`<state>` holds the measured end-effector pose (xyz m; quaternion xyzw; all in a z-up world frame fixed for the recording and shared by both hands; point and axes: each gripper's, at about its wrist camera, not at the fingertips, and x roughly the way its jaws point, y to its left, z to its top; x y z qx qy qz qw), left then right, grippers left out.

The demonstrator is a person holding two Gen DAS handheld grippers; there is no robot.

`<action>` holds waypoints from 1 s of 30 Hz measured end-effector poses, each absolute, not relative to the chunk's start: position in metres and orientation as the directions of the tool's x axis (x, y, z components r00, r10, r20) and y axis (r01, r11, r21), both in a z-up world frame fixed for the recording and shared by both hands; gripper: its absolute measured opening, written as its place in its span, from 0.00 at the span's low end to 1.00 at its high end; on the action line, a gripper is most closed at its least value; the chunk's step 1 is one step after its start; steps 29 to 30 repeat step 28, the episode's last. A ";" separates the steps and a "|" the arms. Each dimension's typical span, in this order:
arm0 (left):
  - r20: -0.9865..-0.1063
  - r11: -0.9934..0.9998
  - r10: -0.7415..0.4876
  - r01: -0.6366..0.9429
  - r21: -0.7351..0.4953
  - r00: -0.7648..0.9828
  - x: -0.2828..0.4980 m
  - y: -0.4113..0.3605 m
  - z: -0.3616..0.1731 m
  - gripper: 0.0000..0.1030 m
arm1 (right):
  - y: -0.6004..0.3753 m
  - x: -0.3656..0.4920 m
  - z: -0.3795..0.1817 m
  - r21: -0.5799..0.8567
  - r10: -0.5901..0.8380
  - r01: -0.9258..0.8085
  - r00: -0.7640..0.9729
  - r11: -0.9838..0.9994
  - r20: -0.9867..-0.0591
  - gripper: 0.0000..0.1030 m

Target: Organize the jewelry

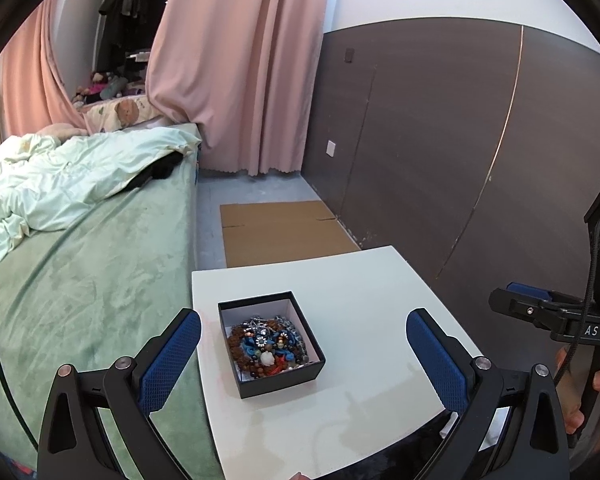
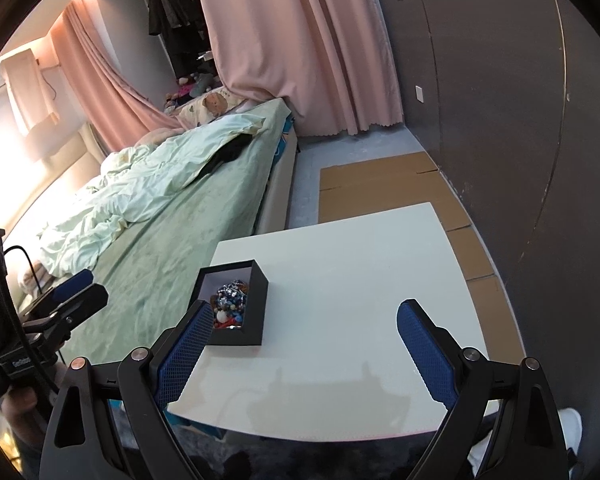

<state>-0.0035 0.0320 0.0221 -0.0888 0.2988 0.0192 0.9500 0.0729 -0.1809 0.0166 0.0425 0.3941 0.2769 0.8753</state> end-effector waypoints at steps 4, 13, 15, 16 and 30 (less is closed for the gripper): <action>-0.569 0.985 -0.007 -0.091 -0.144 0.822 -0.004 0.031 0.023 1.00 | -0.182 0.071 0.016 0.287 0.517 -0.455 0.538 0.843 -0.666 0.91; -0.570 0.988 0.016 -0.101 -0.119 0.822 -0.005 0.027 0.024 1.00 | -0.182 0.070 0.016 0.284 0.515 -0.457 0.534 0.843 -0.670 0.91; -0.571 0.988 0.009 -0.097 -0.123 0.821 -0.005 0.026 0.023 1.00 | -0.183 0.070 0.016 0.282 0.514 -0.458 0.533 0.843 -0.672 0.91; -0.572 0.988 0.008 -0.095 -0.123 0.820 -0.005 0.026 0.023 1.00 | -0.183 0.070 0.016 0.282 0.514 -0.458 0.532 0.843 -0.673 0.91; -0.571 0.992 -0.015 -0.061 -0.113 0.821 -0.003 0.021 0.022 1.00 | -0.186 0.075 0.013 0.281 0.502 -0.447 0.521 0.849 -0.691 0.91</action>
